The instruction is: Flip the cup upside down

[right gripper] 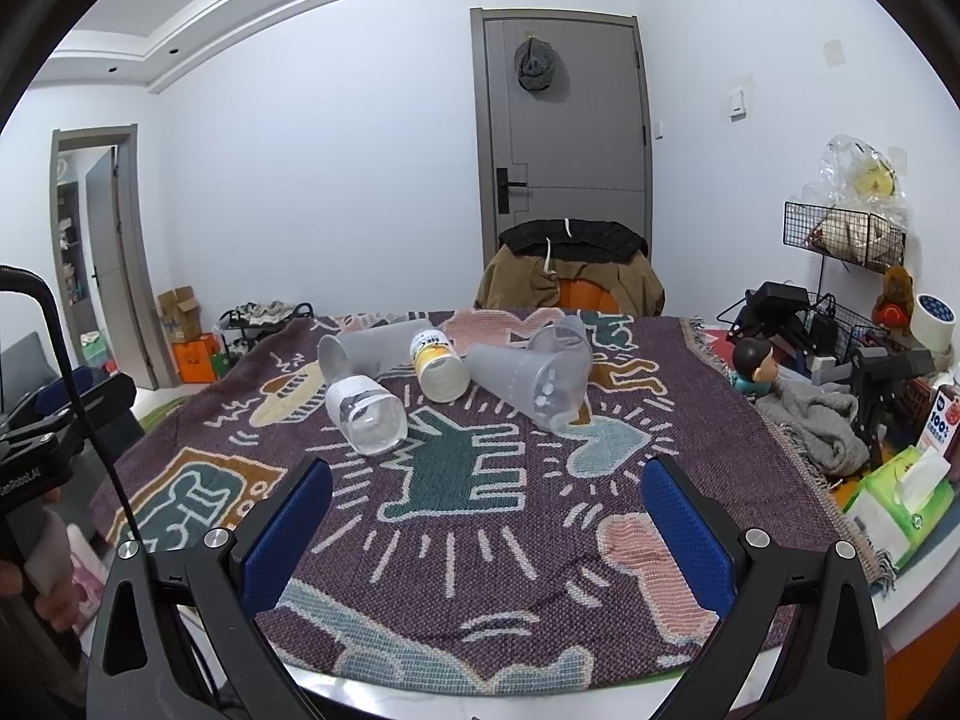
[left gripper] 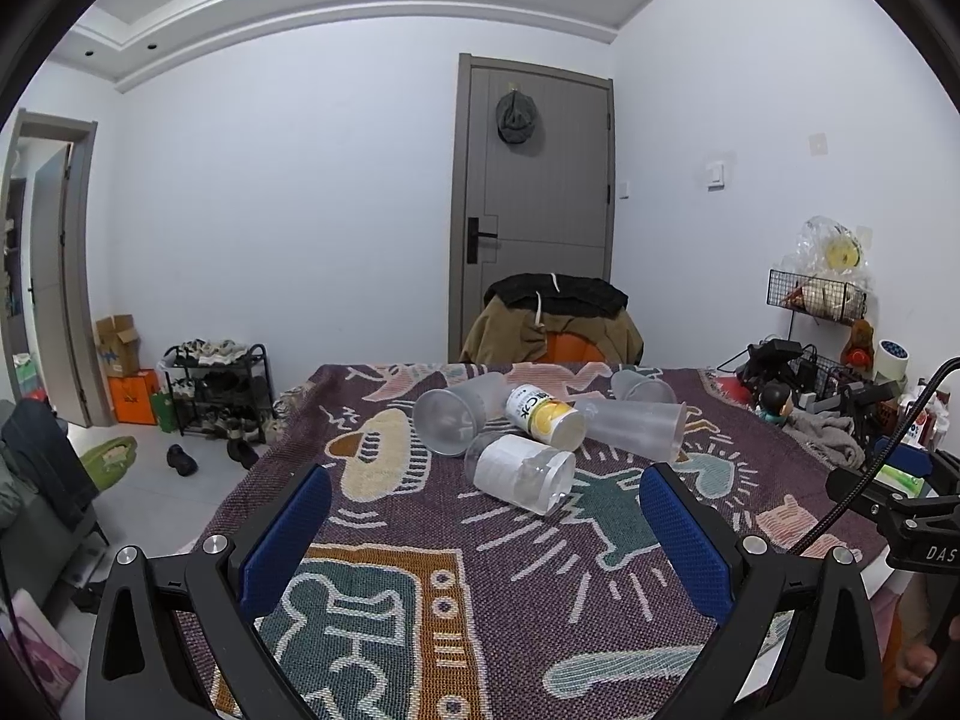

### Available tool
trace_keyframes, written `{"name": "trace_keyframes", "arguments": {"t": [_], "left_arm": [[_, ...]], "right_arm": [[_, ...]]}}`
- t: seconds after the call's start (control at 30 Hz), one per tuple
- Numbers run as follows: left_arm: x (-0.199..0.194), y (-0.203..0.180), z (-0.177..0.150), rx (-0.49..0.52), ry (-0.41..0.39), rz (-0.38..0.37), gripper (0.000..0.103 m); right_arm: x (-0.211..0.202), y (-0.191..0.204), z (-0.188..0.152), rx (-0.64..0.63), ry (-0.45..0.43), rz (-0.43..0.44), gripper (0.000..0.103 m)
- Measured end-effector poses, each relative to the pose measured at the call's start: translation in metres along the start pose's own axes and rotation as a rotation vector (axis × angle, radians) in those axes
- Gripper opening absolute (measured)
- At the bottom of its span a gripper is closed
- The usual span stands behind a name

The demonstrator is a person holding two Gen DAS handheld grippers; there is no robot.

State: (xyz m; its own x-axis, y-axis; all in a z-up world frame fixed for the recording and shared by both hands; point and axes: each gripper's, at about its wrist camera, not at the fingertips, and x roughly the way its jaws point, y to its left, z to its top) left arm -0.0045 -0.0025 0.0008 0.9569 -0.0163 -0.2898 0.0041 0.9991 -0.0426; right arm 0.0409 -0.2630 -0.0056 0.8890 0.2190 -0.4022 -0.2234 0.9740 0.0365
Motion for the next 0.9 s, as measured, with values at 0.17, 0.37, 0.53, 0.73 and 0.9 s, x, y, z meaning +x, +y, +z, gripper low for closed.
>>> {"name": "trace_keyframes", "arguments": {"t": [0.17, 0.37, 0.53, 0.73, 0.9], "left_arm": [[0.000, 0.001, 0.000, 0.000, 0.001, 0.001, 0.103], [0.001, -0.002, -0.002, 0.013, -0.005, -0.005, 0.103], [0.005, -0.004, -0.002, 0.019, -0.008, -0.010, 0.103], [0.009, -0.003, -0.001, 0.013, -0.005, 0.003, 0.103], [0.014, 0.002, 0.005, 0.010, -0.011, 0.024, 0.103]], "right_arm": [[0.000, 0.001, 0.000, -0.002, 0.001, 0.002, 0.103], [0.001, 0.001, 0.001, -0.010, 0.002, 0.014, 0.103], [0.003, 0.000, 0.003, -0.012, 0.002, 0.023, 0.103], [0.006, -0.003, 0.006, -0.004, -0.013, 0.038, 0.103], [0.011, -0.009, 0.014, -0.004, -0.051, 0.026, 0.103]]}}
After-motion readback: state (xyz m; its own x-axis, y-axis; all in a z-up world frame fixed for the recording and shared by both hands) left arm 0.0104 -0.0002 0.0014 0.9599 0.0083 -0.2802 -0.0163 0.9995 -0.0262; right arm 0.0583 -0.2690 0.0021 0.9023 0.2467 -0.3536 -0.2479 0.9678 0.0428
